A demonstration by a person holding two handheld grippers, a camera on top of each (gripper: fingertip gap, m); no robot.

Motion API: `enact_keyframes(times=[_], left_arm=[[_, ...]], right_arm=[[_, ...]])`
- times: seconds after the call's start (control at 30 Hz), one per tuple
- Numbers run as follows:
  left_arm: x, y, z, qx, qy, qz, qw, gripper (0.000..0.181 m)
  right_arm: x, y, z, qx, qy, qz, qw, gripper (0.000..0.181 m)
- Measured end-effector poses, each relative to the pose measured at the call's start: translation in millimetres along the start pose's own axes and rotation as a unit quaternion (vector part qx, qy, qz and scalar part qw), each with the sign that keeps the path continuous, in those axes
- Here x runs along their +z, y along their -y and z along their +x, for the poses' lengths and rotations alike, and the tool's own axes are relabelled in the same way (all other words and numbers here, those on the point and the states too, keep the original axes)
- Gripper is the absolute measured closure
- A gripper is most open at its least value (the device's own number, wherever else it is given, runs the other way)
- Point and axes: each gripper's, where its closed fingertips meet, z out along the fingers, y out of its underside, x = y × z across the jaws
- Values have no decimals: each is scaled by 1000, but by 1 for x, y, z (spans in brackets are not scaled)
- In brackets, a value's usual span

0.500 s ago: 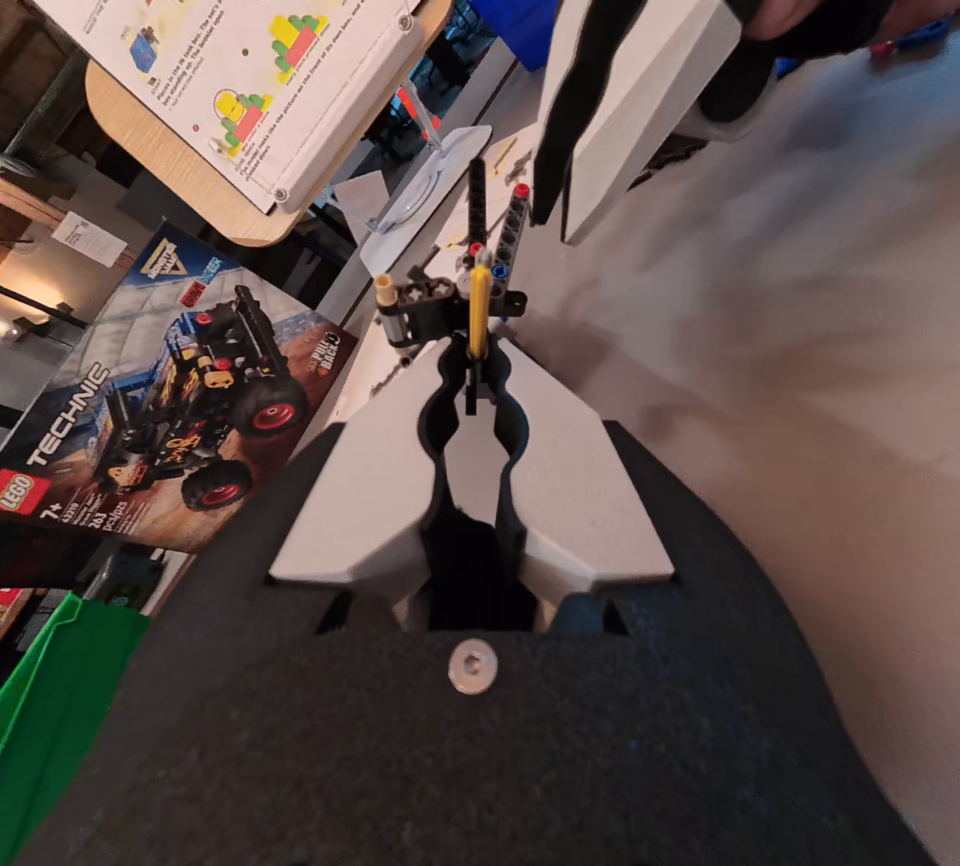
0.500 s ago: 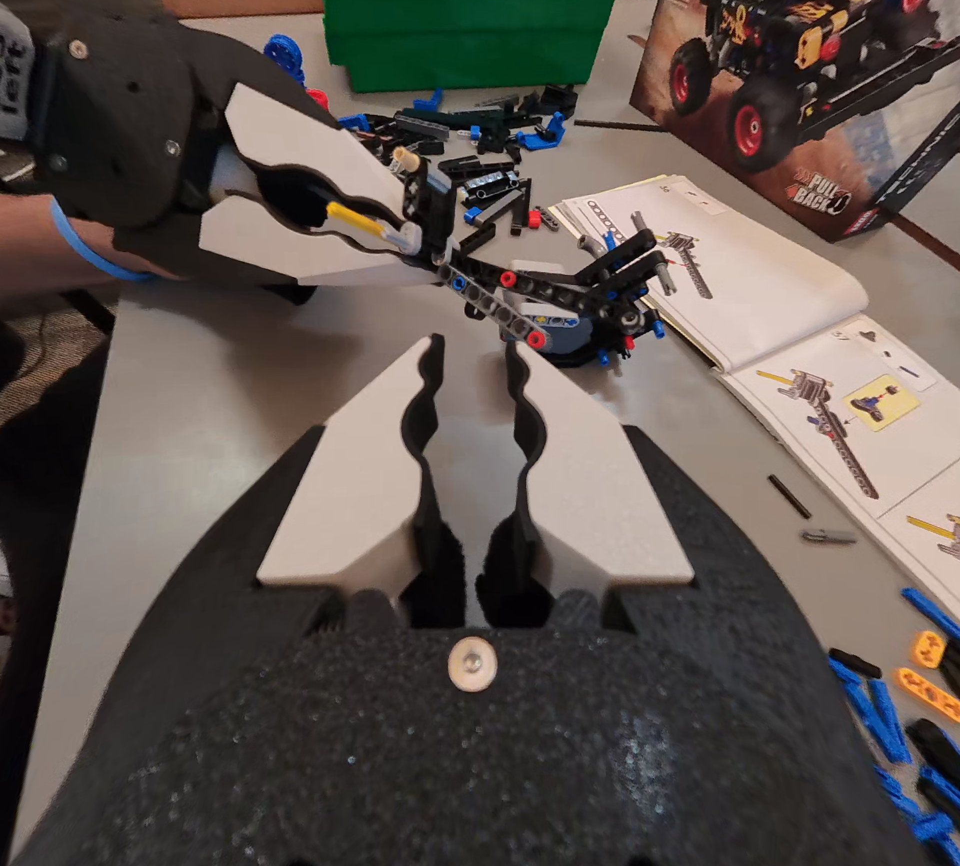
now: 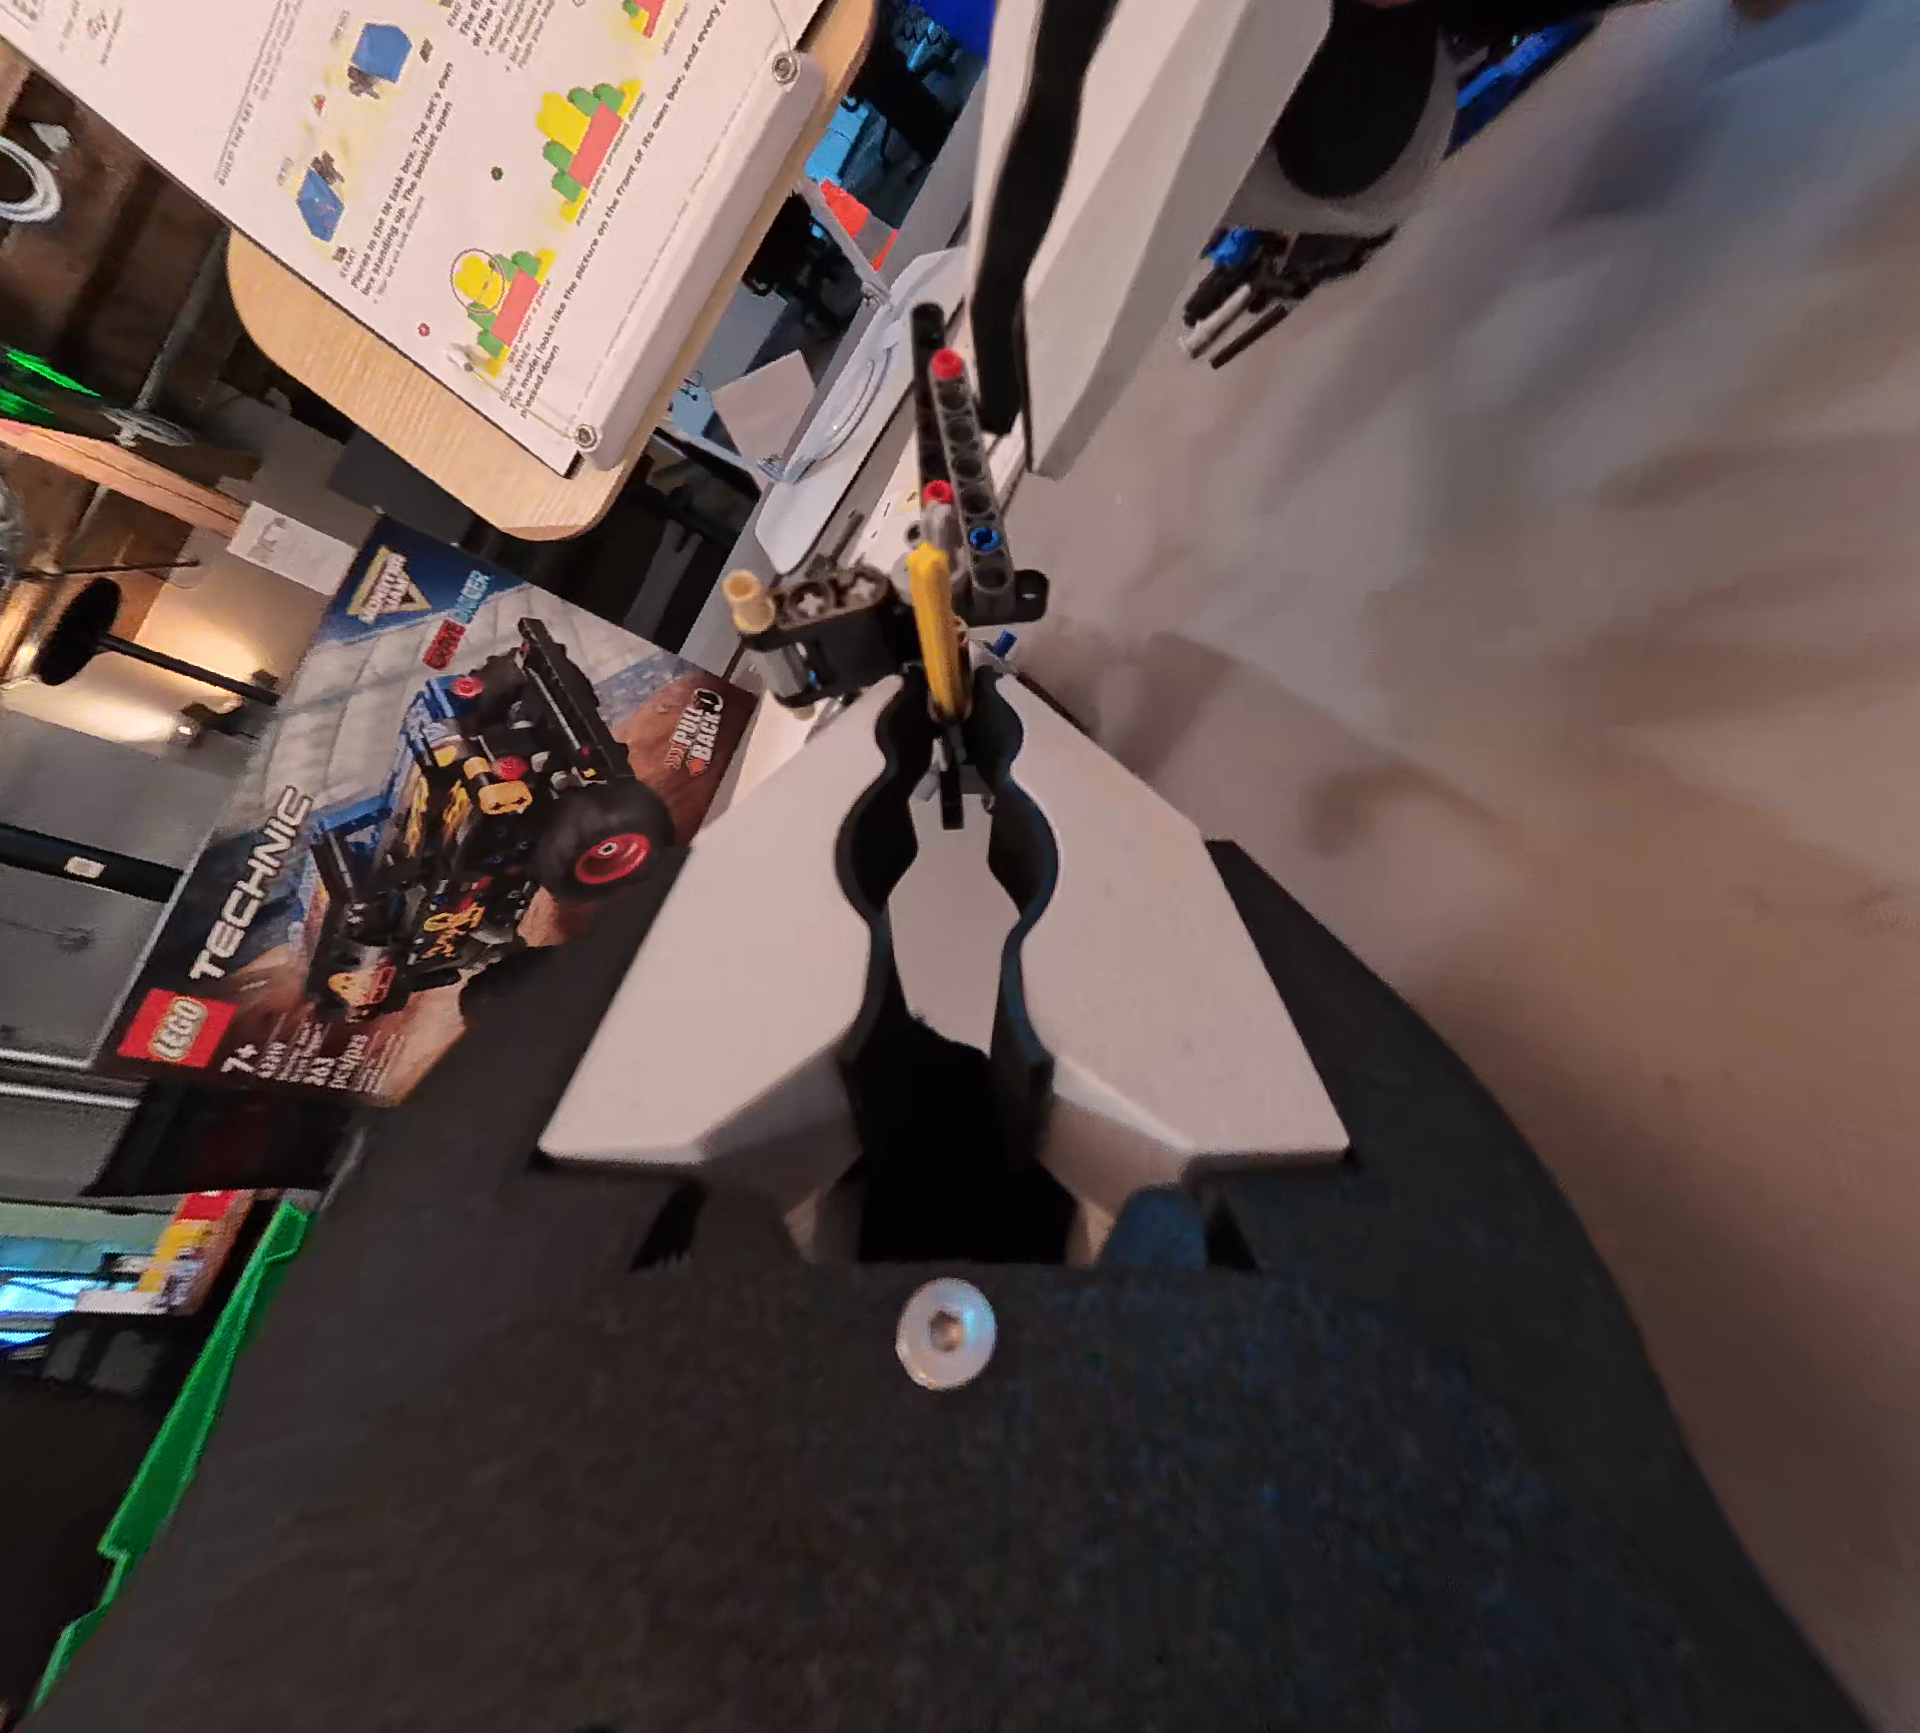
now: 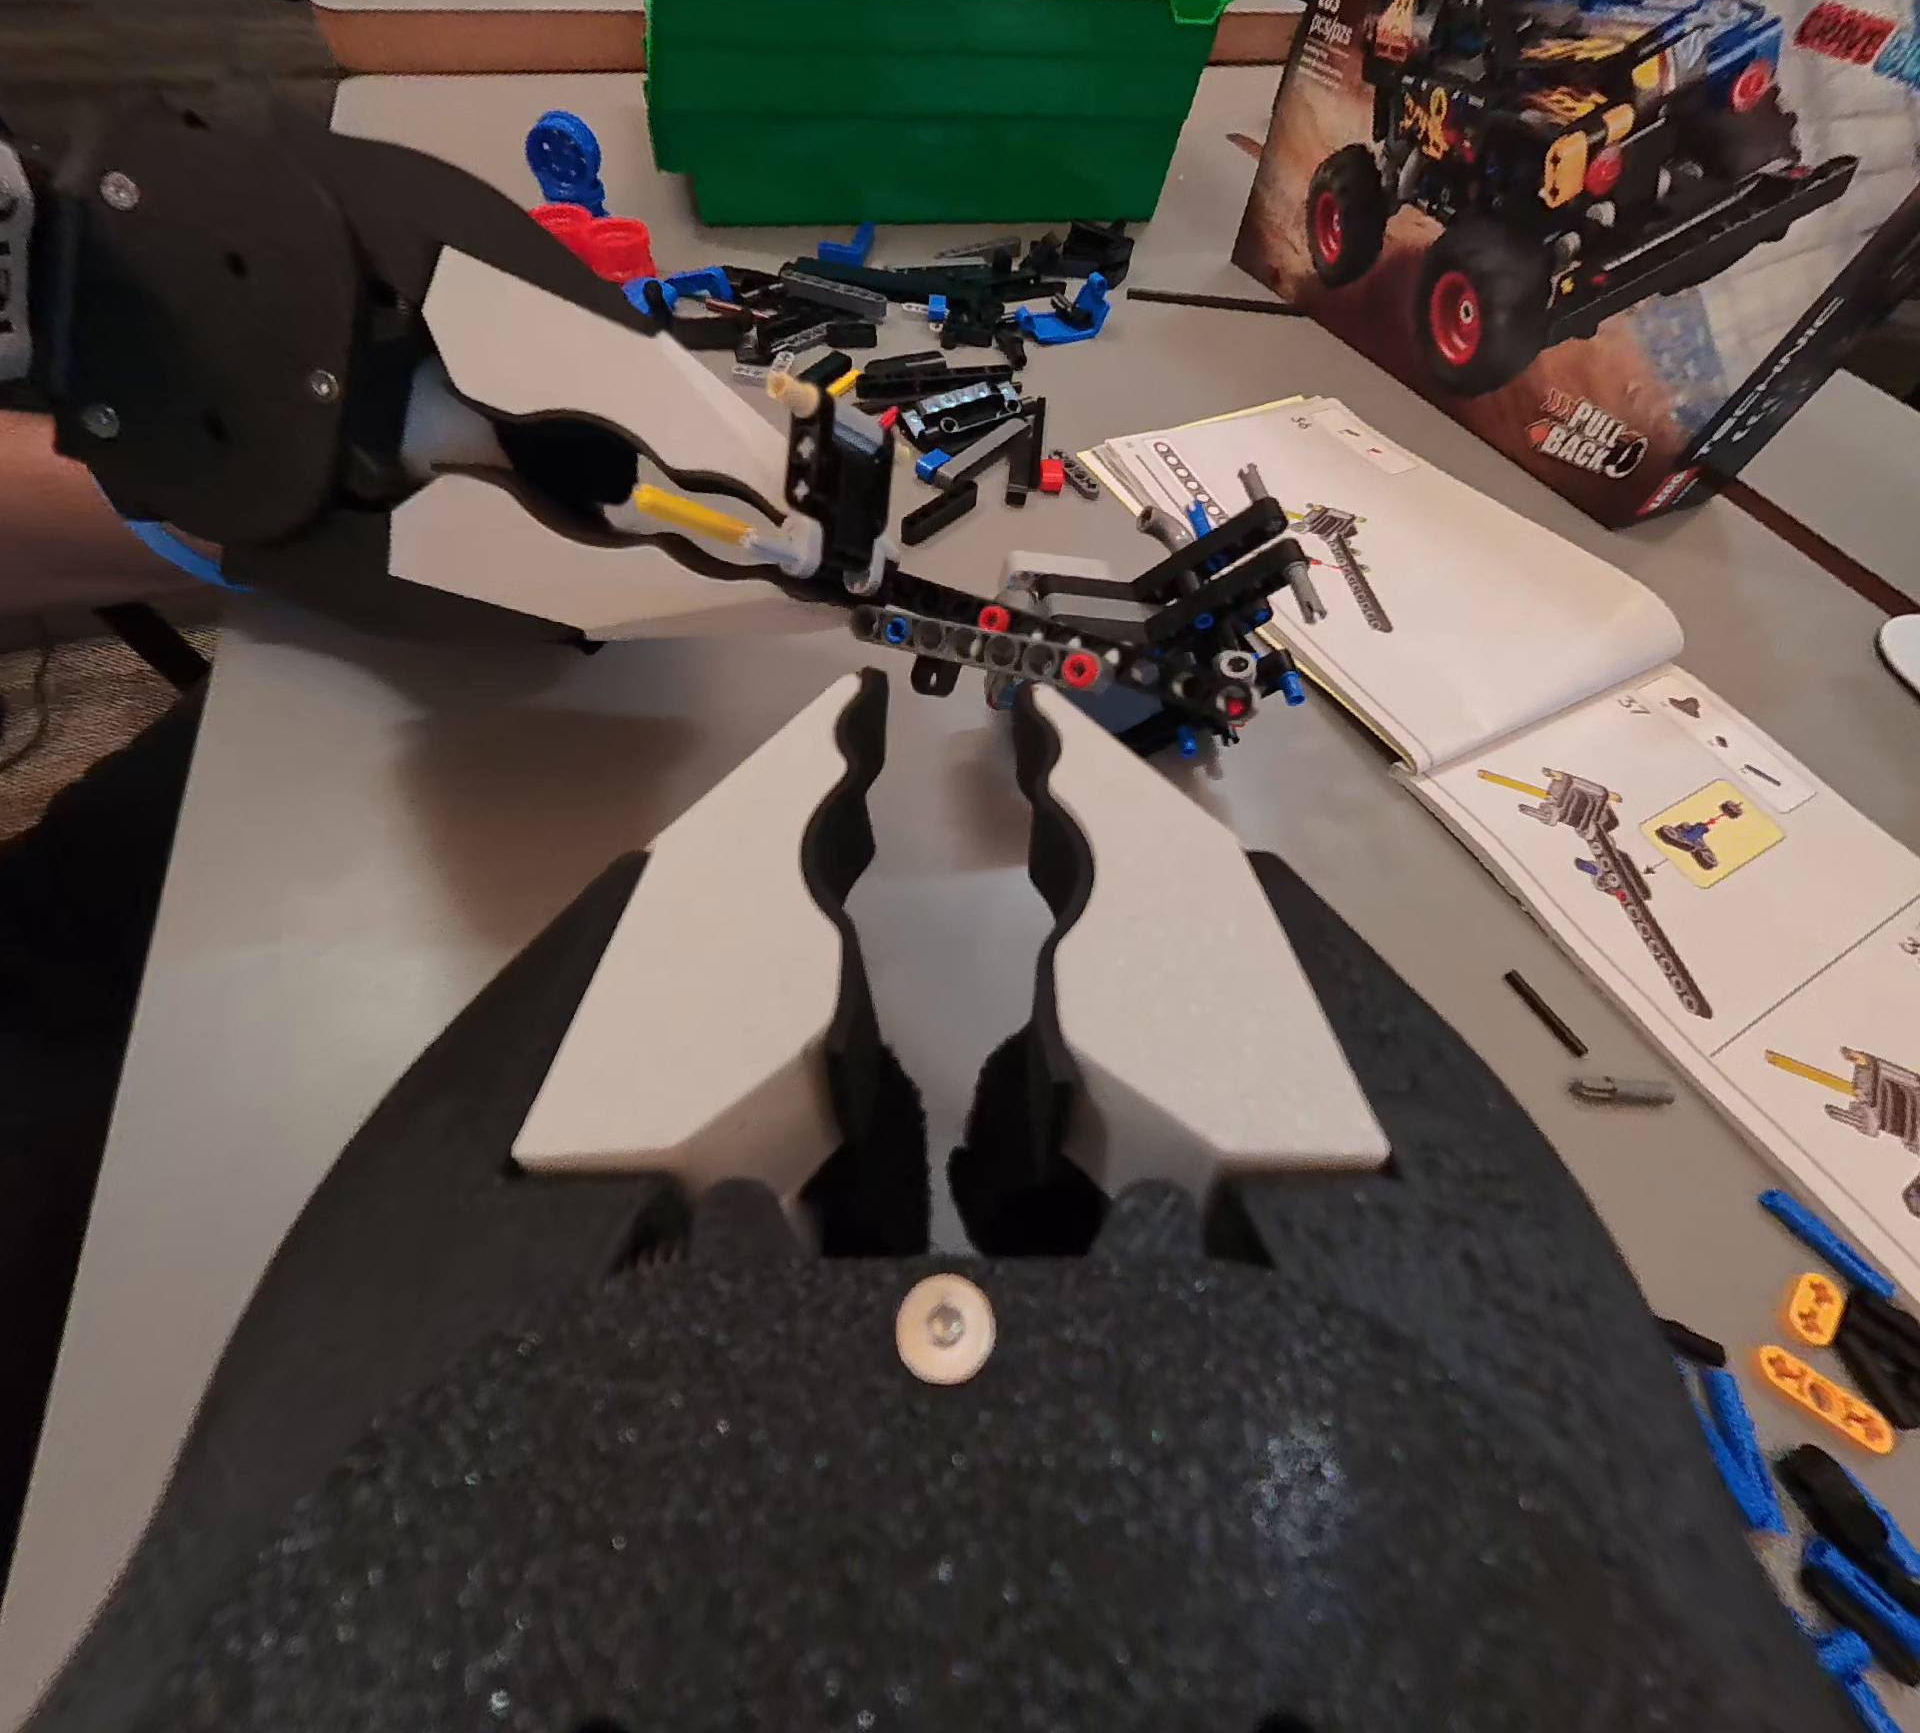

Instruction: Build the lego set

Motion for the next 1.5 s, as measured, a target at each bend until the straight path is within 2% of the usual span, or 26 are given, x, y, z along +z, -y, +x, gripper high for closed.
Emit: enact_keyframes(times=[0.37, 0.53, 0.63, 0.8, 0.97, 1.13, 1.3, 1.5], left_arm=[[-3, 5, -3, 48, 35, -2, 998, 175], [-9, 13, -13, 98, 96, 4, 991, 175], [-12, 19, -11, 160, 129, 0, 979, 175], [-17, 26, -15, 233, 181, -2, 956, 176], [-14, 21, -15, 271, 200, -32, 941, 176], [-10, 13, -16, 267, 197, -60, 941, 176], [-5, 7, -13, 285, 190, -81, 936, 175], [-4, 4, -15, 282, 193, -91, 935, 175]], right_arm=[[-2, 4, -4, 12, 21, 22, 999, 157], [-5, 11, 4, 118, 58, 47, 990, 156], [-10, 17, 6, 213, 107, 68, 969, 157], [-19, 24, 3, 354, 218, 88, 905, 172], [-15, 11, 3, 403, 230, 54, 884, 172], [-12, 5, 0, 401, 222, 33, 888, 172], [-10, 0, 2, 346, 177, 9, 921, 171], [-9, 0, 0, 378, 193, 7, 905, 170]])
